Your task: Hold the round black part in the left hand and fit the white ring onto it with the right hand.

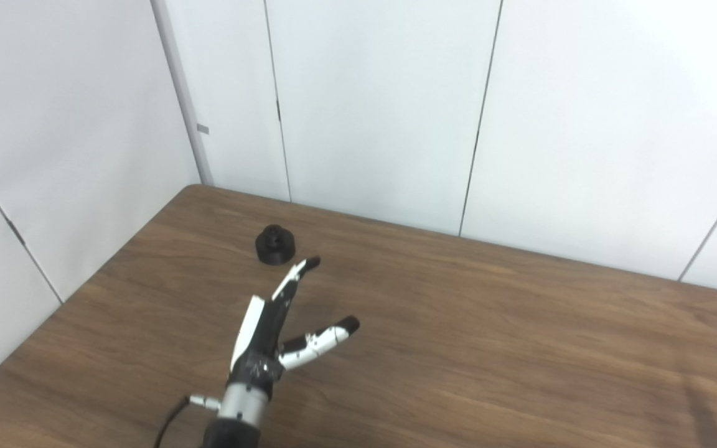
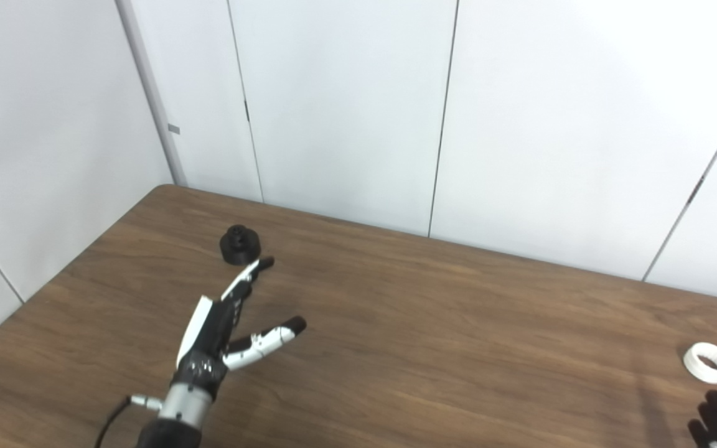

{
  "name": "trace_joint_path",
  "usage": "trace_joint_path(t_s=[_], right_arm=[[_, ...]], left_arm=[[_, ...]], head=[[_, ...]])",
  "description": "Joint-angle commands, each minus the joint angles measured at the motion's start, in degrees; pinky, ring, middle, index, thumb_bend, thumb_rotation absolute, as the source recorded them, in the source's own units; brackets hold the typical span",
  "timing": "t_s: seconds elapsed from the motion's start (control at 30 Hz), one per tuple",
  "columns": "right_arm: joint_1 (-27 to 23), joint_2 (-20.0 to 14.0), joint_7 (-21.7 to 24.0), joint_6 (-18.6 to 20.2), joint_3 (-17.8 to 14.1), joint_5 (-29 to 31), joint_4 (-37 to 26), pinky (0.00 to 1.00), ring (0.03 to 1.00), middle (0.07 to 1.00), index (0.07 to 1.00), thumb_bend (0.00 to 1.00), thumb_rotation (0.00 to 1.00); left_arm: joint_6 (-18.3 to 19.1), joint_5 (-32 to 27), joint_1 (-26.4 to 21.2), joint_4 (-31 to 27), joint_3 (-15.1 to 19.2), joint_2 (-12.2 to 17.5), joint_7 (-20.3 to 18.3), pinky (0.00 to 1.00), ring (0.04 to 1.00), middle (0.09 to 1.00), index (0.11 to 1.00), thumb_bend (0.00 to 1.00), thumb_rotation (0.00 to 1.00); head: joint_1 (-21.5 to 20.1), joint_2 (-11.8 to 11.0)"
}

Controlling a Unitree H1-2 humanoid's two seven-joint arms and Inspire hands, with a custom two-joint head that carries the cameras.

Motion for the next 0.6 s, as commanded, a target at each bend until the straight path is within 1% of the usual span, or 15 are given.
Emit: trace_joint_path(t_s=[0.0,0.13,0.17,0.27,0.37,0.57], right_arm=[[2.4,1.5,0.5,-1.5,0.7,0.3,5.9,1.00,1.000,0.994,1.000,0.58,1.00],[2.2,1.6,0.3,-1.5,0.7,-0.3,6.1,1.00,1.000,0.994,1.000,0.57,1.00],[2.2,1.6,0.2,-1.5,0.8,-0.4,6.0,1.00,1.000,0.995,1.000,0.57,1.00],[2.2,1.8,-0.1,-1.1,0.7,-0.6,5.9,1.00,1.000,0.992,1.000,0.57,1.00],[2.1,1.7,-0.1,-1.2,0.6,-0.6,6.0,1.00,1.000,0.992,1.000,0.57,1.00],[2.3,1.6,0.0,-1.4,0.6,-0.7,6.0,1.00,1.000,0.993,1.000,0.56,1.00]], left_arm=[[0.4,3.4,-2.2,-1.8,0.5,2.3,-0.1,1.00,1.000,0.983,0.926,0.90,0.33],[1.4,9.3,-5.0,-0.2,1.0,5.6,0.0,1.00,1.000,0.971,0.921,0.97,0.35],[1.9,10.5,-5.5,0.4,1.1,6.3,-0.1,1.00,1.000,0.970,0.919,0.97,0.34],[1.7,14.2,-7.3,3.4,1.4,8.8,0.4,1.00,1.000,0.964,0.915,0.98,0.32],[2.2,15.8,-9.1,6.2,2.2,10.1,0.8,1.00,1.000,0.961,0.915,1.00,0.33],[2.8,20.1,-12.2,11.0,2.8,12.9,1.2,1.00,1.000,0.963,0.905,1.00,0.39]], head=[[0.0,0.0],[0.3,0.0],[0.3,0.0],[0.4,0.1],[0.3,0.2],[0.4,0.4]])
